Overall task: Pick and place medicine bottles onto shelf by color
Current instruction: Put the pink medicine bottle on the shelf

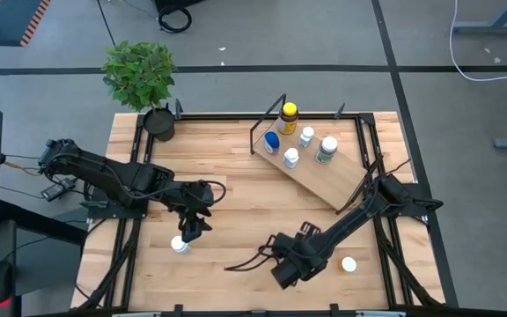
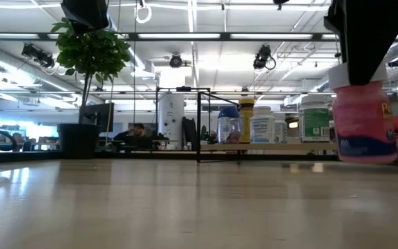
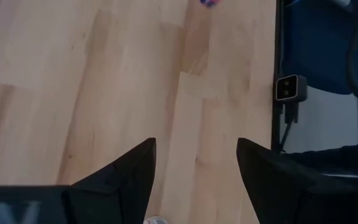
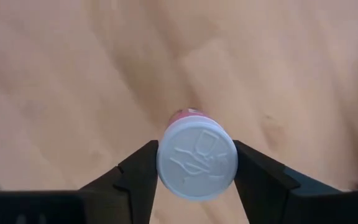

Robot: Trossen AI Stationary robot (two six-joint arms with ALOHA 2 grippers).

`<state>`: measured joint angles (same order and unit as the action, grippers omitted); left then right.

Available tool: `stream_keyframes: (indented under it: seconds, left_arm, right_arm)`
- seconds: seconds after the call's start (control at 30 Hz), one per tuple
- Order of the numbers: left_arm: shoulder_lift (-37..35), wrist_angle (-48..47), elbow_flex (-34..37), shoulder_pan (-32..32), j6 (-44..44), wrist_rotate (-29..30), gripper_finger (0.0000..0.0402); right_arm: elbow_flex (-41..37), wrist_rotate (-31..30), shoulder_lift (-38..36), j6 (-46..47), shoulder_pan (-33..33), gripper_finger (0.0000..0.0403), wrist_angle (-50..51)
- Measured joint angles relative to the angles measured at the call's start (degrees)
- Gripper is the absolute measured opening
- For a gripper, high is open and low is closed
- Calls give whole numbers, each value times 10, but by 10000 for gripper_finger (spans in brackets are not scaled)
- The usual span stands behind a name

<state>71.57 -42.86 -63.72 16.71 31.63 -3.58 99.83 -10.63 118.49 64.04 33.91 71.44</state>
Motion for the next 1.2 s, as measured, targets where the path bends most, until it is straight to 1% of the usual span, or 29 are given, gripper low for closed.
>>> stream_keyframes:
  seconds: [0.13,0.33,0.43,0.6,0.67,0.73,0.83,0.97,1.1,1.2]
  left_arm:
    - [0,1,0,-4,-19,11,231]
    - [0,2,0,-20,-59,14,231]
    - [0,1,0,-34,-91,15,231]
    - [0,-3,0,-68,-148,15,231]
    - [0,-3,0,-84,-171,14,231]
    - [0,-3,0,-100,-191,15,231]
    - [0,-3,0,-124,-216,14,231]
    - [0,-3,0,-149,-229,14,231]
    - [0,-2,0,-166,-234,10,231]
    - [0,1,0,-179,-234,8,231]
  right_arm:
    - [11,-10,-16,21,-18,189,46]
    - [11,-17,-51,31,-68,190,50]
    - [10,-19,-76,31,-106,191,61]
    - [10,-47,-124,35,-174,190,124]
    - [10,-49,-140,31,-203,190,142]
    - [2,-49,-157,26,-230,190,142]
    - [-30,-44,-185,33,-265,190,138]
    - [-88,-42,-237,56,-296,190,131]
    - [-168,-43,-305,83,-323,190,74]
    - [-234,-38,-342,108,-339,189,38]
